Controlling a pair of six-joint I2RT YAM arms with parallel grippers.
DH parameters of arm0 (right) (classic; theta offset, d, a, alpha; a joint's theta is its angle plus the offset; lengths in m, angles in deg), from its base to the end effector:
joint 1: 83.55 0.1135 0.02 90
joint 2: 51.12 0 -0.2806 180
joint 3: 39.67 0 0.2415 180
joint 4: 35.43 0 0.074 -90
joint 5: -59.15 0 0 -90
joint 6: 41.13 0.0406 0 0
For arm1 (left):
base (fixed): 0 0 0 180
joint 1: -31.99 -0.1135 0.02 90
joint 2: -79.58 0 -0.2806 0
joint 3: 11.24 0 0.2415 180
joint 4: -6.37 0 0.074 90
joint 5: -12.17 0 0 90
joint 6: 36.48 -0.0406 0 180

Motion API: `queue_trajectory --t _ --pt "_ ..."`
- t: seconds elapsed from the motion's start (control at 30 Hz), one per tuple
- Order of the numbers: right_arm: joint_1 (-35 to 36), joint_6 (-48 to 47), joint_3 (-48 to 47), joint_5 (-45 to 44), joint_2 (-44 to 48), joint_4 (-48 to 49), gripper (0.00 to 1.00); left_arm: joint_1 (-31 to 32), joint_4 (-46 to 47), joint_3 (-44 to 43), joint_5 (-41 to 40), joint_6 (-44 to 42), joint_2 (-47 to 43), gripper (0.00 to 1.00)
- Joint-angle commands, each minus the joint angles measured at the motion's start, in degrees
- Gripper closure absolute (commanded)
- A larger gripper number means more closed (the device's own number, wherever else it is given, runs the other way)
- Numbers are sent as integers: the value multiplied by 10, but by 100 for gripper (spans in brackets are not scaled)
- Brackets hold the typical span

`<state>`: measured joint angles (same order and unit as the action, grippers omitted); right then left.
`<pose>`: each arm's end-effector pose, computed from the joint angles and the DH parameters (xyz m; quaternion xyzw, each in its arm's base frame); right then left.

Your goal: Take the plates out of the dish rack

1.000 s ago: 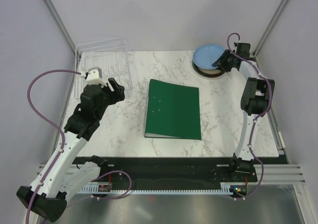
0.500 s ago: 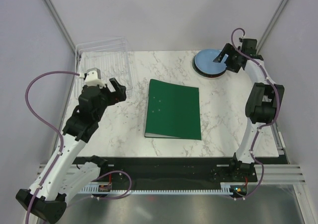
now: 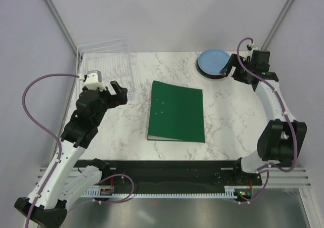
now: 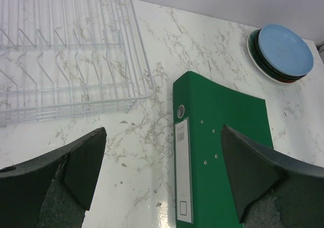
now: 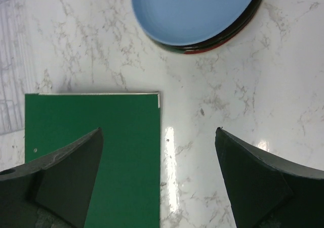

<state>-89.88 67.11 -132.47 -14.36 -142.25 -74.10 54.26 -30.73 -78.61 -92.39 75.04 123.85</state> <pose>0.3562 -0.0279 0.3331 0.1259 0.8790 0.1735 0.4259 0.1437 -0.0478 0.3767 -0.0729 0.7822 -0.1351 0.6039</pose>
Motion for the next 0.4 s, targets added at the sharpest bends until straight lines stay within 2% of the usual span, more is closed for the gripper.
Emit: queue_trajectory --t 0.0,0.17,0.23,0.3,0.37 --pt "44 -31 86 -29 153 47 2 1 9 -30 -14 -60 -9 0" --pt "98 -58 163 -121 278 98 2 0 9 -34 -36 -100 4 0" --pt "128 -96 199 -129 302 127 2 0 9 -37 -39 -120 15 0" --pt "150 -90 217 -195 322 130 2 0 7 -40 -38 -133 32 0" --pt "153 -86 228 -214 323 130 2 1 7 -41 -46 -133 39 0"
